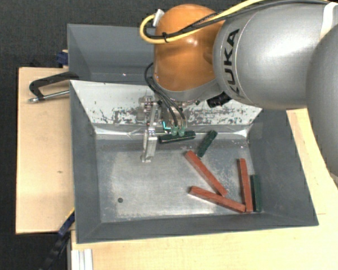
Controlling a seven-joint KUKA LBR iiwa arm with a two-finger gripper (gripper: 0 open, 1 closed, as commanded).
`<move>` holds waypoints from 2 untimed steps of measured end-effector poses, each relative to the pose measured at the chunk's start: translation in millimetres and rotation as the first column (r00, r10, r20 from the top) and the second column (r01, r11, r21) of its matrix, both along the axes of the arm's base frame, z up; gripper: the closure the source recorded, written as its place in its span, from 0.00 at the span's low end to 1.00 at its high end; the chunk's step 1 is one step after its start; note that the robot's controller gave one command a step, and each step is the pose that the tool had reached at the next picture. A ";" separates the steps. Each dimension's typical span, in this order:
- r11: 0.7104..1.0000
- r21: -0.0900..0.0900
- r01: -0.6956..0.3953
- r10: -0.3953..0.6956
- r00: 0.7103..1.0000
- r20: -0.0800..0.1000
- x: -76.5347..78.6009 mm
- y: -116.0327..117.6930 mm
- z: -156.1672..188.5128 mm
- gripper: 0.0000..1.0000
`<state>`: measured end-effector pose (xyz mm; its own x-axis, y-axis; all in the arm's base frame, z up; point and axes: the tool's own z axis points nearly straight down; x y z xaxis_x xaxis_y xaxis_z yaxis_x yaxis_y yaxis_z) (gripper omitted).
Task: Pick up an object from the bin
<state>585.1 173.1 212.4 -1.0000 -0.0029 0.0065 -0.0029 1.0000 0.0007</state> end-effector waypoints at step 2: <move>0.998 0.004 -0.066 0.066 0.998 0.012 1.3 -27.5 -11.3 0.00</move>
Offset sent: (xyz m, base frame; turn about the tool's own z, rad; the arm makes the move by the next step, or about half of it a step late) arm -0.0007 -0.1201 -0.0648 -0.2270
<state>586.4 145.6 201.2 -0.9976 -0.0685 -0.0059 -0.0686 0.9976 0.0042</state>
